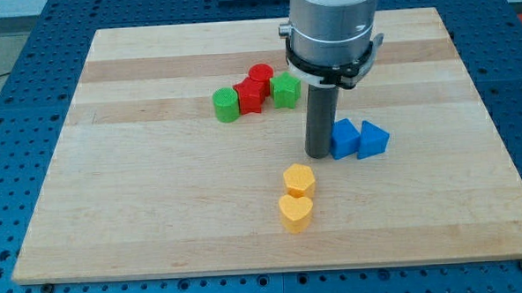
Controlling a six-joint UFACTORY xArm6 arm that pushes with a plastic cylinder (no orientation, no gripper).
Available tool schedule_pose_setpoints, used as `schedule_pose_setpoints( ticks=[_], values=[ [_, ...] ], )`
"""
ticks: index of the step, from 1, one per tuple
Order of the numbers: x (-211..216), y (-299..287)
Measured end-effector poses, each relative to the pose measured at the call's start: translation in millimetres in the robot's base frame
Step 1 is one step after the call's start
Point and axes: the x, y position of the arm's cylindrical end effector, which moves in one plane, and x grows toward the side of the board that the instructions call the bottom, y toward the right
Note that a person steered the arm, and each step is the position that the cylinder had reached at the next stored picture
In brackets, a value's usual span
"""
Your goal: Slightly push the yellow hexagon into the yellow heart
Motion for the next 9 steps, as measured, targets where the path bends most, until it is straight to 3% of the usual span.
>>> schedule_pose_setpoints(
  ticks=[1, 2, 3, 5, 7, 8, 9],
  values=[
    [-24.0, -40.0],
    [-4.1, -56.6],
    [26.9, -60.8],
    [11.7, -64.9],
    [24.1, -0.9],
    [40.9, -39.1],
    [31.5, -48.1]
  ],
)
